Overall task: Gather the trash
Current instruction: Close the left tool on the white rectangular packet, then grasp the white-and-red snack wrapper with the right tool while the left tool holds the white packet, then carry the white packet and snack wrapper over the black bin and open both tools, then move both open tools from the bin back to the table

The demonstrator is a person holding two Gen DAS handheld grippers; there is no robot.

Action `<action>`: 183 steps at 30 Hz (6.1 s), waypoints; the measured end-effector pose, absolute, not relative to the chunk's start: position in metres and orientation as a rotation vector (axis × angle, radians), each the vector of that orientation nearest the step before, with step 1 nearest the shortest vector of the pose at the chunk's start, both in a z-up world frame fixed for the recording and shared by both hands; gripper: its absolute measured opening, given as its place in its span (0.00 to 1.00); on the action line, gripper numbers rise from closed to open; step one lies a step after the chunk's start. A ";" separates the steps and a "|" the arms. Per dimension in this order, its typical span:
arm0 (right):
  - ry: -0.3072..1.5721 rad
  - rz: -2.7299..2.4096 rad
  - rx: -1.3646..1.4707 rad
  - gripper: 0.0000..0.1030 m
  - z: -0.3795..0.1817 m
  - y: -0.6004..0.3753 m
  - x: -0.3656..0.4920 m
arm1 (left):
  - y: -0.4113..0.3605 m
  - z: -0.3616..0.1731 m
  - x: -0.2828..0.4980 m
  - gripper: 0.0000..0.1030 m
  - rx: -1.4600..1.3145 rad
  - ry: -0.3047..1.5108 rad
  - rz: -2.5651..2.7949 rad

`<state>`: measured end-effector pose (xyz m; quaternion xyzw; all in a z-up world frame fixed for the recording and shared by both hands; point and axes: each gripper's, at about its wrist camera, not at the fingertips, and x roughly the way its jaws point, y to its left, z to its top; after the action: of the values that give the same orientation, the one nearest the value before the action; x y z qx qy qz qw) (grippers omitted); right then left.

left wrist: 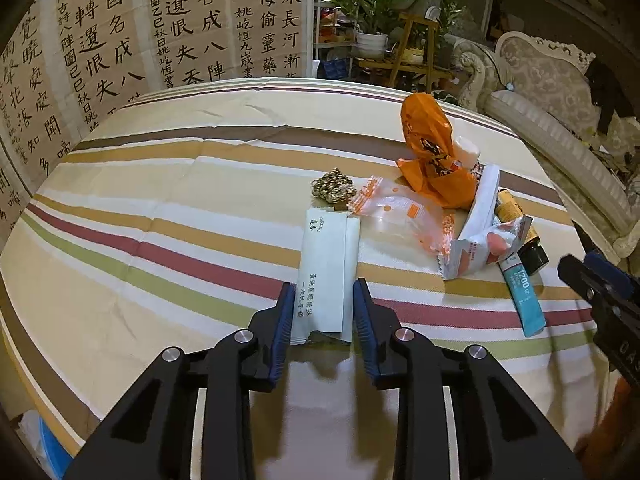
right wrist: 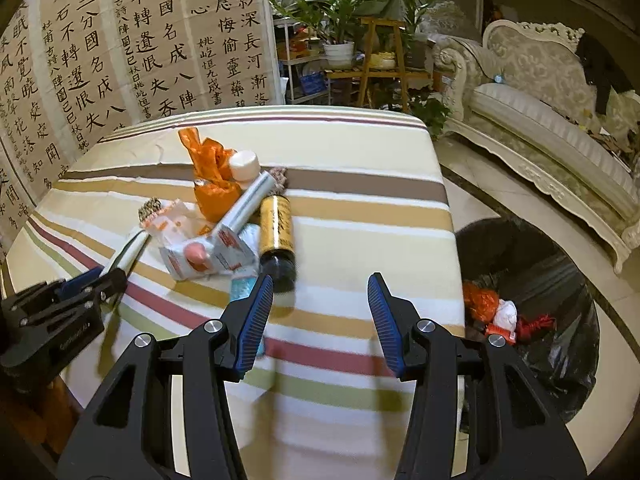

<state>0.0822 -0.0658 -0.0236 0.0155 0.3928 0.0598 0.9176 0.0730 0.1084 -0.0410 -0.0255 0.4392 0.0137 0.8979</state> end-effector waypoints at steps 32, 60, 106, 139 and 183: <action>0.863 0.255 -0.019 0.47 -0.030 -0.012 0.076 | 0.146 -0.040 0.056 0.29 -0.097 0.899 0.106; 0.908 0.375 -0.130 0.30 -0.039 0.039 0.080 | 0.176 -0.039 0.044 0.29 -0.128 0.889 0.170; 0.752 -0.127 0.138 0.25 -0.025 -0.210 0.032 | -0.044 -0.014 0.044 0.29 0.059 0.797 -0.212; 0.782 -0.274 0.226 0.27 -0.056 -0.286 0.064 | -0.163 -0.033 0.087 0.40 0.178 0.810 -0.332; 0.785 0.015 0.089 0.55 -0.030 -0.133 0.067 | 0.046 -0.027 0.051 0.71 -0.010 0.837 0.042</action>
<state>0.0668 -0.1328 -0.0299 0.0435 0.3822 0.0073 0.9230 0.0514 0.0457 -0.0269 -0.0047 0.4063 0.0205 0.9135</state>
